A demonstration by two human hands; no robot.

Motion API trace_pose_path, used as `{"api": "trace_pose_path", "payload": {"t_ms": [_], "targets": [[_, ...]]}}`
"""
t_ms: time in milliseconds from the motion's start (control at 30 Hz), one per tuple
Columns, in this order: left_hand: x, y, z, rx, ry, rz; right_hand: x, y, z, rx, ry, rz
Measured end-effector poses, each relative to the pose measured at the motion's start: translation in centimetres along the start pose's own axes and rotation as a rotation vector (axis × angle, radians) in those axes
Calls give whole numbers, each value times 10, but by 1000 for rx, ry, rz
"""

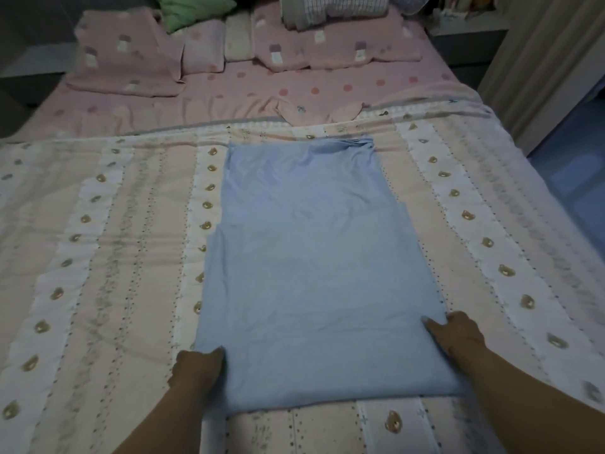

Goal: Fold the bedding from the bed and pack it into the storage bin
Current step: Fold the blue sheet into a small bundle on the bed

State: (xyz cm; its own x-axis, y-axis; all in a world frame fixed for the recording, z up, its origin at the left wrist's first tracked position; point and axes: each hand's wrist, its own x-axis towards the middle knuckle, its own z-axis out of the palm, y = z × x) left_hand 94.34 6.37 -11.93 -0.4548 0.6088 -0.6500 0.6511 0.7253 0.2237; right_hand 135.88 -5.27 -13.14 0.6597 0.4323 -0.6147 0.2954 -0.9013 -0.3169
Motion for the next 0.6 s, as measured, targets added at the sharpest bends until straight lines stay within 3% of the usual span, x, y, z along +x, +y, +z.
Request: {"api": "trace_pose_path", "payload": {"t_ms": [167,333,600], "targets": [[-10,-8,2,-76,-81,100,-14,-3,3,195,-115,43],[-23,-8,-15,-140,-69,145,-34,-11,-9,267,-43,35],[-67,-34,-49,-443,-125,126,-95,-2,-39,360,4,-9]]}}
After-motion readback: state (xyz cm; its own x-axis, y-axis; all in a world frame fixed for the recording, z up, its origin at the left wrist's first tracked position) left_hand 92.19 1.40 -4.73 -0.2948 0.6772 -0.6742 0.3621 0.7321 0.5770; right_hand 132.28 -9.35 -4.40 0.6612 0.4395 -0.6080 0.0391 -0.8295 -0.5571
